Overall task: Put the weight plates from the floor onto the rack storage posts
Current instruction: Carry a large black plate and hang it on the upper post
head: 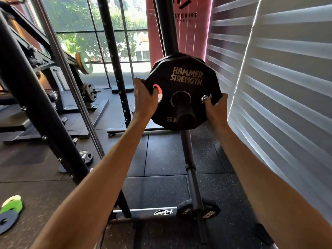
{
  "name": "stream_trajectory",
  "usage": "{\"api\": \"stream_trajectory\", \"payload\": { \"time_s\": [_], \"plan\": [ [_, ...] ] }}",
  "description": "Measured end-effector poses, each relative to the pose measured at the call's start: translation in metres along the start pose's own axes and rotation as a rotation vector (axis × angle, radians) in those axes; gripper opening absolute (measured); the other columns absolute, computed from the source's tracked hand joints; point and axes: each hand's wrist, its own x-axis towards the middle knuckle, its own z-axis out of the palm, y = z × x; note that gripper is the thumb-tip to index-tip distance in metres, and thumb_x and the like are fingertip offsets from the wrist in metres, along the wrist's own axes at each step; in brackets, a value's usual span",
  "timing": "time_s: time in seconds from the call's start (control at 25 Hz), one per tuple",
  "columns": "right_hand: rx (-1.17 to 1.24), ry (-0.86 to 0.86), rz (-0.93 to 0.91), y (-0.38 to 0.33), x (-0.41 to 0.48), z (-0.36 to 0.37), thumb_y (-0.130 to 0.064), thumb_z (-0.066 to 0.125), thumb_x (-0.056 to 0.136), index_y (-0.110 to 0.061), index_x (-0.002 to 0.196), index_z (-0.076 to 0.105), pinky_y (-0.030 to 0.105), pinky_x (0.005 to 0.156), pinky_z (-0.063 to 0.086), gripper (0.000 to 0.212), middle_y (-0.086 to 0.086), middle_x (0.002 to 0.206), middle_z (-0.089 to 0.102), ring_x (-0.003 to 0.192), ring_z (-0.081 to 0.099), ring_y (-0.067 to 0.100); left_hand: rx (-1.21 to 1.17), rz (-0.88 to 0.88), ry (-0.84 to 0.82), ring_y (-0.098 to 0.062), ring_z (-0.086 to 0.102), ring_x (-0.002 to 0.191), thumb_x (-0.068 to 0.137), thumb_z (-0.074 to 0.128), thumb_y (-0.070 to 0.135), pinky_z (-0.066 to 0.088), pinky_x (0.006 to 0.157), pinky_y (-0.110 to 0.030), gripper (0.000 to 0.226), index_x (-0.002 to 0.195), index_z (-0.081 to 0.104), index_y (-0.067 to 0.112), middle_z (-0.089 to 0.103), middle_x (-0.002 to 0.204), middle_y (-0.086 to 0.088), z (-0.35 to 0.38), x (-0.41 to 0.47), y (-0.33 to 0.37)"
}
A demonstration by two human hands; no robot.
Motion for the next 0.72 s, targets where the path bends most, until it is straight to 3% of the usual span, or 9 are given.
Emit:
{"api": "stream_trajectory", "payload": {
  "time_s": [0.12, 0.2, 0.28, 0.4, 0.48, 0.56, 0.68, 0.72],
  "plan": [
    [0.136, -0.025, 0.053, 0.02, -0.028, 0.003, -0.037, 0.058, 0.096, -0.015, 0.141, 0.033, 0.014, 0.089, 0.051, 0.055, -0.006, 0.122, 0.055, 0.1, 0.06, 0.0, 0.015, -0.049, 0.025, -0.024, 0.063, 0.106, 0.081, 0.062, 0.056, 0.056, 0.086, -0.038, 0.051, 0.117, 0.037, 0.029, 0.06, 0.117, -0.005, -0.009, -0.03, -0.007],
    [0.202, -0.047, 0.107, 0.048, -0.052, 0.014, -0.045, 0.053, 0.096, -0.019, 0.144, 0.03, 0.029, 0.102, 0.049, 0.059, 0.001, 0.134, 0.057, 0.117, 0.06, 0.011, 0.043, -0.091, 0.005, -0.019, 0.062, 0.102, 0.089, 0.059, 0.051, 0.054, 0.08, -0.028, 0.051, 0.123, 0.041, 0.018, 0.06, 0.117, -0.007, -0.018, -0.057, -0.026],
    [0.208, -0.124, 0.202, 0.073, -0.081, 0.03, -0.047, 0.049, 0.098, -0.018, 0.146, 0.031, 0.036, 0.104, 0.046, 0.058, 0.007, 0.139, 0.054, 0.122, 0.056, 0.018, 0.112, -0.175, -0.029, -0.022, 0.064, 0.093, 0.093, 0.058, 0.04, 0.054, 0.075, -0.031, 0.041, 0.12, 0.048, 0.01, 0.064, 0.109, -0.013, -0.029, -0.082, -0.056],
    [0.028, -0.344, 0.335, 0.114, -0.133, 0.076, -0.059, 0.047, 0.093, -0.015, 0.133, 0.043, 0.045, 0.088, 0.051, 0.06, 0.019, 0.12, 0.064, 0.101, 0.064, 0.026, 0.222, -0.407, -0.113, -0.028, 0.067, 0.09, 0.094, 0.058, 0.027, 0.055, 0.08, -0.035, 0.021, 0.105, 0.059, 0.009, 0.069, 0.097, -0.013, -0.068, -0.124, -0.119],
    [-0.089, -0.537, 0.366, 0.14, -0.173, 0.118, -0.063, 0.047, 0.089, -0.016, 0.122, 0.047, 0.044, 0.086, 0.05, 0.058, 0.021, 0.115, 0.066, 0.103, 0.065, 0.033, 0.299, -0.573, -0.108, -0.033, 0.069, 0.091, 0.09, 0.059, 0.027, 0.056, 0.082, -0.041, 0.017, 0.096, 0.061, 0.011, 0.071, 0.096, -0.019, -0.106, -0.156, -0.167],
    [-0.189, -0.733, 0.375, 0.156, -0.218, 0.169, -0.064, 0.048, 0.087, -0.019, 0.113, 0.05, 0.043, 0.083, 0.05, 0.052, 0.02, 0.108, 0.069, 0.101, 0.066, 0.036, 0.393, -0.707, -0.066, -0.033, 0.069, 0.094, 0.088, 0.059, 0.025, 0.055, 0.083, -0.041, 0.021, 0.097, 0.065, 0.007, 0.072, 0.097, -0.02, -0.154, -0.191, -0.212],
    [-0.302, -0.952, 0.354, 0.175, -0.29, 0.25, -0.078, 0.044, 0.068, -0.024, 0.097, 0.054, 0.049, 0.087, 0.053, 0.062, 0.015, 0.1, 0.071, 0.097, 0.068, 0.036, 0.461, -0.855, 0.003, -0.033, 0.068, 0.1, 0.09, 0.058, 0.018, 0.052, 0.085, -0.037, 0.024, 0.105, 0.067, 0.002, 0.072, 0.104, -0.021, -0.228, -0.236, -0.257],
    [-0.322, -1.041, 0.333, 0.174, -0.317, 0.278, -0.076, 0.047, 0.07, -0.024, 0.097, 0.056, 0.049, 0.089, 0.053, 0.06, 0.014, 0.1, 0.071, 0.097, 0.068, 0.035, 0.482, -0.908, 0.03, -0.034, 0.067, 0.102, 0.09, 0.058, 0.017, 0.05, 0.086, -0.036, 0.024, 0.104, 0.067, 0.001, 0.071, 0.106, -0.022, -0.257, -0.25, -0.273]
  ]
}}
